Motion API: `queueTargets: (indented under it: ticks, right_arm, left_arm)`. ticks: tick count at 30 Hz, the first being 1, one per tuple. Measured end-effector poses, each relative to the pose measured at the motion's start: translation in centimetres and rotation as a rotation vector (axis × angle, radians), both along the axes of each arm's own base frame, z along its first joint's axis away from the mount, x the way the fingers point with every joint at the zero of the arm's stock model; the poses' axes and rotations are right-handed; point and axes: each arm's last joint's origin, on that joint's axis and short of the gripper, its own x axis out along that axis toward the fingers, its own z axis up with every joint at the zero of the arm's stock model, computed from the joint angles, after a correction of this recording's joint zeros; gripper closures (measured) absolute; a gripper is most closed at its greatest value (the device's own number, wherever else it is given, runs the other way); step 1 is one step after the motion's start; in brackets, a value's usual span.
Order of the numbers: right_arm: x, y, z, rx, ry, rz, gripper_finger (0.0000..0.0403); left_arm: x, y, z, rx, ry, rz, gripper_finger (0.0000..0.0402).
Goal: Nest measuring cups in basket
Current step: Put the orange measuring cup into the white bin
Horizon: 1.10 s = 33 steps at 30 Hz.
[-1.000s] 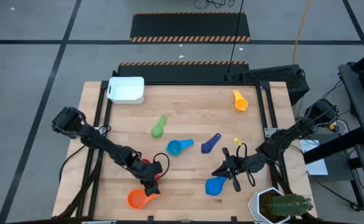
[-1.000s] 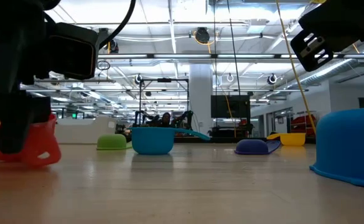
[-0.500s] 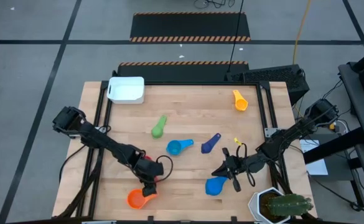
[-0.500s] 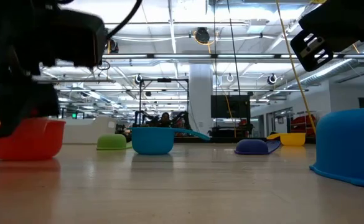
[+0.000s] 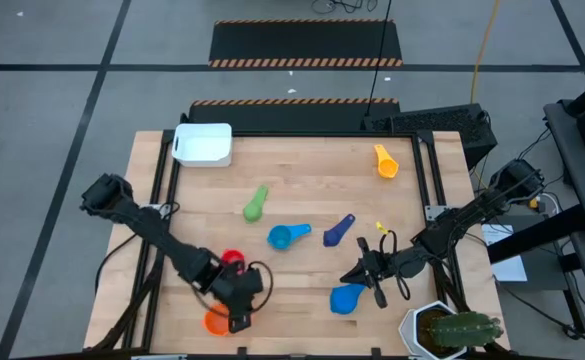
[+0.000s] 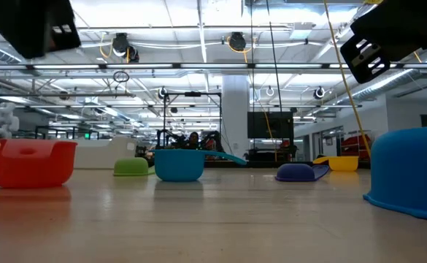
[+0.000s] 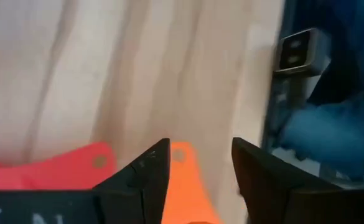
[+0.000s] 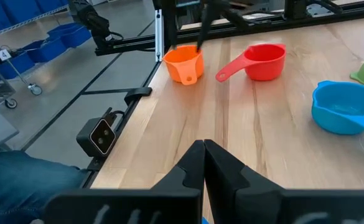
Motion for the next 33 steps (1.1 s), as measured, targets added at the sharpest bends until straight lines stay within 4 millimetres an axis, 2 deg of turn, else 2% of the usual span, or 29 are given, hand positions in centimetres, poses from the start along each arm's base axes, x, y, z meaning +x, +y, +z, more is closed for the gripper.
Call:
queueTargets:
  ticks: [3, 7, 15, 18, 24, 27, 33]
  right_arm:
    - [0.0, 0.0, 0.0, -0.009, -0.003, 0.003, 0.0403]
    - [0.0, 0.0, 0.0, -0.019, -0.005, 0.005, 0.0403]
    - [0.0, 0.0, -0.1, -0.024, 0.006, 0.004, 0.0403]
    - [0.0, 0.0, -0.1, -0.025, 0.005, 0.004, 0.0403]
    - [0.0, 0.0, -0.1, -0.026, 0.006, 0.004, 0.0403]
    - [0.0, 0.0, -0.1, -0.03, 0.008, 0.005, 0.0403]
    - [-0.1, -0.1, -0.4, -0.045, 0.03, 0.005, 0.0403]
  left_arm:
    - [-0.9, -1.6, 0.5, 0.019, -0.038, 0.012, 0.0199]
    - [-2.3, -4.0, 0.3, 0.073, -0.015, -0.058, 0.0179]
    - [-5.3, -7.9, -0.9, 0.1, 0.066, -0.117, 0.0192]
    - [-6.3, -8.7, -1.2, 0.141, 0.067, -0.134, 0.0187]
    - [-8.5, -9.0, -2.2, 0.214, 0.11, -0.138, 0.015]
    - [-9.4, -9.5, -2.4, 0.244, 0.071, -0.161, 0.014]
    - [-9.9, -9.9, -2.5, 0.293, 0.006, -0.184, 0.0153]
